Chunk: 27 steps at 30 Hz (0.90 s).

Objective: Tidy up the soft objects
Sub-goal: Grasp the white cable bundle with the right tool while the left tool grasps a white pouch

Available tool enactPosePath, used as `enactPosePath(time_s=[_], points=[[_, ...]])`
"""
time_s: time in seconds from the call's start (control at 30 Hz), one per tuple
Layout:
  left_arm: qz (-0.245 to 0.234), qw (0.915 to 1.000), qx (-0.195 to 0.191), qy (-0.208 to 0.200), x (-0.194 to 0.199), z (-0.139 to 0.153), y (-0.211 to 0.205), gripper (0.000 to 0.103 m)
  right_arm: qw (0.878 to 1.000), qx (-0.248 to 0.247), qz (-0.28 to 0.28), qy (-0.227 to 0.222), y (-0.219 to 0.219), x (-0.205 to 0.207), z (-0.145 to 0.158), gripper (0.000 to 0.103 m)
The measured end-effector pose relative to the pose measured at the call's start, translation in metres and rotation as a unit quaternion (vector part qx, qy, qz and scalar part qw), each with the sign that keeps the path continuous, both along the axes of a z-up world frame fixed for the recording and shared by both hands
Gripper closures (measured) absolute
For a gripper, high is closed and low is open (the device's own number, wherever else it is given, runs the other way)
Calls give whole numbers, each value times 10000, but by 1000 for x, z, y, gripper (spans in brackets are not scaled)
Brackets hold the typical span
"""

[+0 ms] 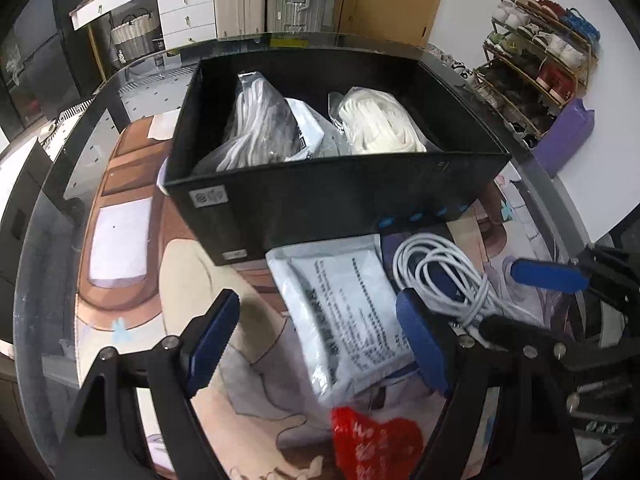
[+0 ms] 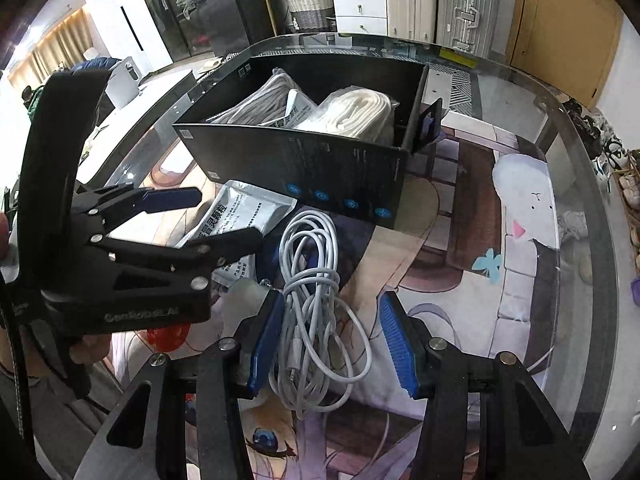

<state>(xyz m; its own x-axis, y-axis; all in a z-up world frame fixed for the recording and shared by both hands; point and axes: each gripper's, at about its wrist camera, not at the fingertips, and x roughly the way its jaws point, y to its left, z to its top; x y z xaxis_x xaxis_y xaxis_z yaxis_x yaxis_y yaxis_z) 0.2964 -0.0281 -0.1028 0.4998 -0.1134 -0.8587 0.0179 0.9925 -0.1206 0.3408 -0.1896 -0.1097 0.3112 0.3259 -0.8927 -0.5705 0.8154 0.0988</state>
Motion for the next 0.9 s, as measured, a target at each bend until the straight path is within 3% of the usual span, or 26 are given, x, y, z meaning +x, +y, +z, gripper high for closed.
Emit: enactPosePath(time_s=[0.17, 0.37, 0.43, 0.5, 0.57, 0.9], points=[[-56, 10000, 41, 64, 4, -6, -3, 22, 10000, -5, -25, 15, -4, 3, 1, 52], [-130, 9985, 534, 29, -1, -11, -16, 22, 10000, 29, -65, 19, -7, 5, 2, 52], [-166, 9985, 518, 50, -5, -10, -15, 26, 10000, 16, -37, 26, -5, 4, 1, 52], [-256, 9983, 523, 41, -7, -7, -13, 44, 10000, -10, -19, 27, -2, 5, 0, 52], [-279, 9984, 496, 59, -10, -5, -6, 54, 10000, -46, 11, 30, 1, 5, -2, 52], [-424, 9988, 183, 174, -25, 3, 24, 64, 9998, -200, 78, 36, 14, 11, -10, 52]])
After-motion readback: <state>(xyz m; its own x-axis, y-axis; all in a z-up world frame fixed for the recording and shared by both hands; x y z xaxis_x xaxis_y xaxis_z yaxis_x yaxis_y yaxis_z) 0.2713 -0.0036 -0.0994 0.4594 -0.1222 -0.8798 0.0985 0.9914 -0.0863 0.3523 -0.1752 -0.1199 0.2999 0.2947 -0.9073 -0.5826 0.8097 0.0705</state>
